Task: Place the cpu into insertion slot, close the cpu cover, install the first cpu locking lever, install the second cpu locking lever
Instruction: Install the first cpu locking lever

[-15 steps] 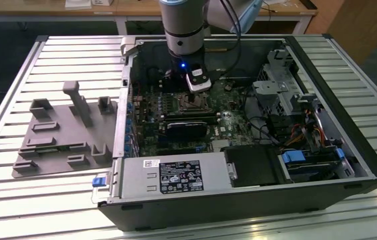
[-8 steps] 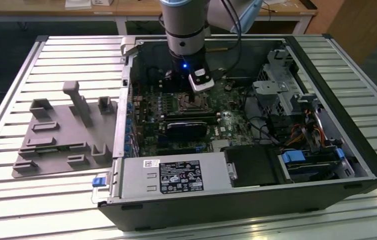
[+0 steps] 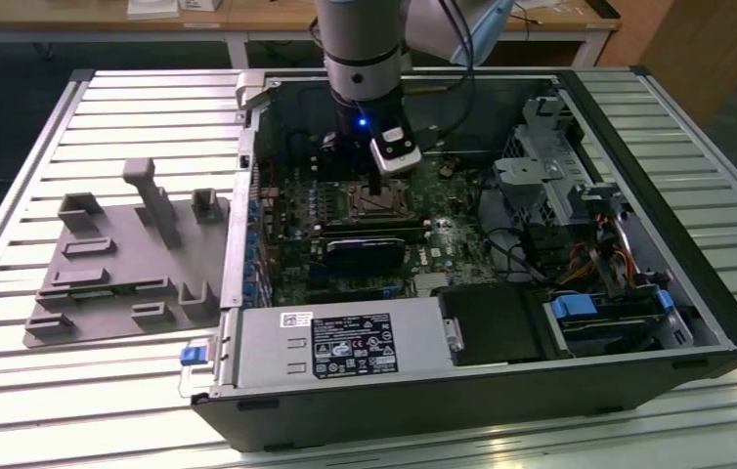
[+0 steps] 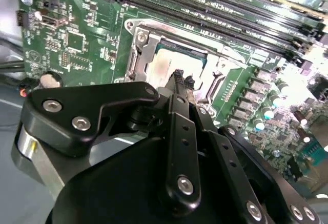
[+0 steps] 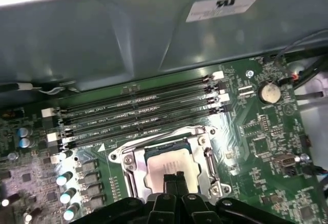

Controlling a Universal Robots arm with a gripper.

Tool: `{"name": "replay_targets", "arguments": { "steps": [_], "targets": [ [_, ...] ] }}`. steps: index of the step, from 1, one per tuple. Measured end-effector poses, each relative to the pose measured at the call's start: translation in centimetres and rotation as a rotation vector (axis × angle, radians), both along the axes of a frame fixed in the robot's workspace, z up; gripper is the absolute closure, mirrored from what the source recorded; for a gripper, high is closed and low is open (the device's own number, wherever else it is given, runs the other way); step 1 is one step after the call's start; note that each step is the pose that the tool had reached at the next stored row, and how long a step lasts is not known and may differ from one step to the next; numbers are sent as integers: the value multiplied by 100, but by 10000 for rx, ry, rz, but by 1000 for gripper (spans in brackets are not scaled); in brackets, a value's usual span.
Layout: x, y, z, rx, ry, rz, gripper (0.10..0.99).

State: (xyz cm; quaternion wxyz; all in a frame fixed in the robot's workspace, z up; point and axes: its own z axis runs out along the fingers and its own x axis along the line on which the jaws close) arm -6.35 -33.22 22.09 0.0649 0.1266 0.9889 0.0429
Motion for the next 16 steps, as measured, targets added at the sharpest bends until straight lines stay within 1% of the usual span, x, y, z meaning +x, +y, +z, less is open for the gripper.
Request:
{"name": "replay_targets", "arguments": {
  "steps": [4,7,16],
  "targets": [
    [0,0,105,-3,1,0,984],
    [0,0,164,-3,1,0,984],
    [0,0,175,16,1,0,984]
  ]
}}
